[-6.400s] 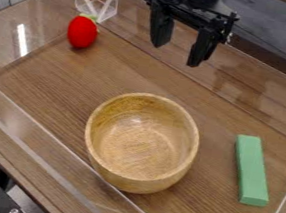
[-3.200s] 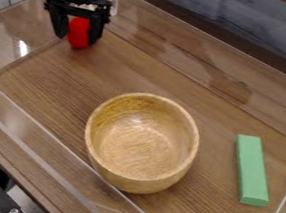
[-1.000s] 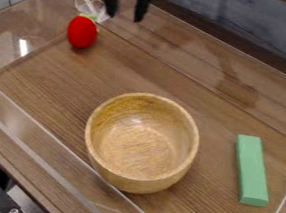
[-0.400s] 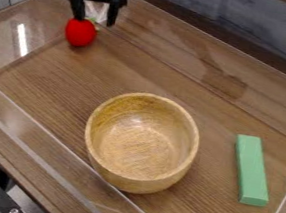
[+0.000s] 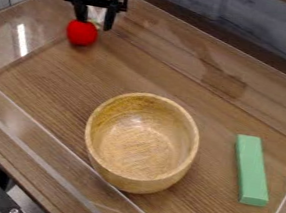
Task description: Move the red fruit to the right
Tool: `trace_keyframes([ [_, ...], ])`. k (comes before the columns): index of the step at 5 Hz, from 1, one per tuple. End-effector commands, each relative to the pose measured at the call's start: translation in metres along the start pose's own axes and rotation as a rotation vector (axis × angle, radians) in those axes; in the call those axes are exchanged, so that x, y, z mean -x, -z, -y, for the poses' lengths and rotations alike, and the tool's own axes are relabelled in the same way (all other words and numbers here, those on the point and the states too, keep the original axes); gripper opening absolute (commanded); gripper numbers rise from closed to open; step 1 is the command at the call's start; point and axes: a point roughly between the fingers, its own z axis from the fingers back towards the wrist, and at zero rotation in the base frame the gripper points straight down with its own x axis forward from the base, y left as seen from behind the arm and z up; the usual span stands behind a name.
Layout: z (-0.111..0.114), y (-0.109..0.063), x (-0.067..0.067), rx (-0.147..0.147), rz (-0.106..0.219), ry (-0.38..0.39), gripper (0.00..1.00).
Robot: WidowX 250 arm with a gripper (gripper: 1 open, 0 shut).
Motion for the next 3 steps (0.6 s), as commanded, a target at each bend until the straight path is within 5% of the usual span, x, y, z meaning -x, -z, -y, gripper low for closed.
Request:
trace_keyframes([
  [1, 0.008, -0.009, 0.001, 0.005, 0.028, 0.03, 0.0],
  [3, 0.047, -0.056, 0.02, 0.057, 0.076, 0.096, 0.0],
])
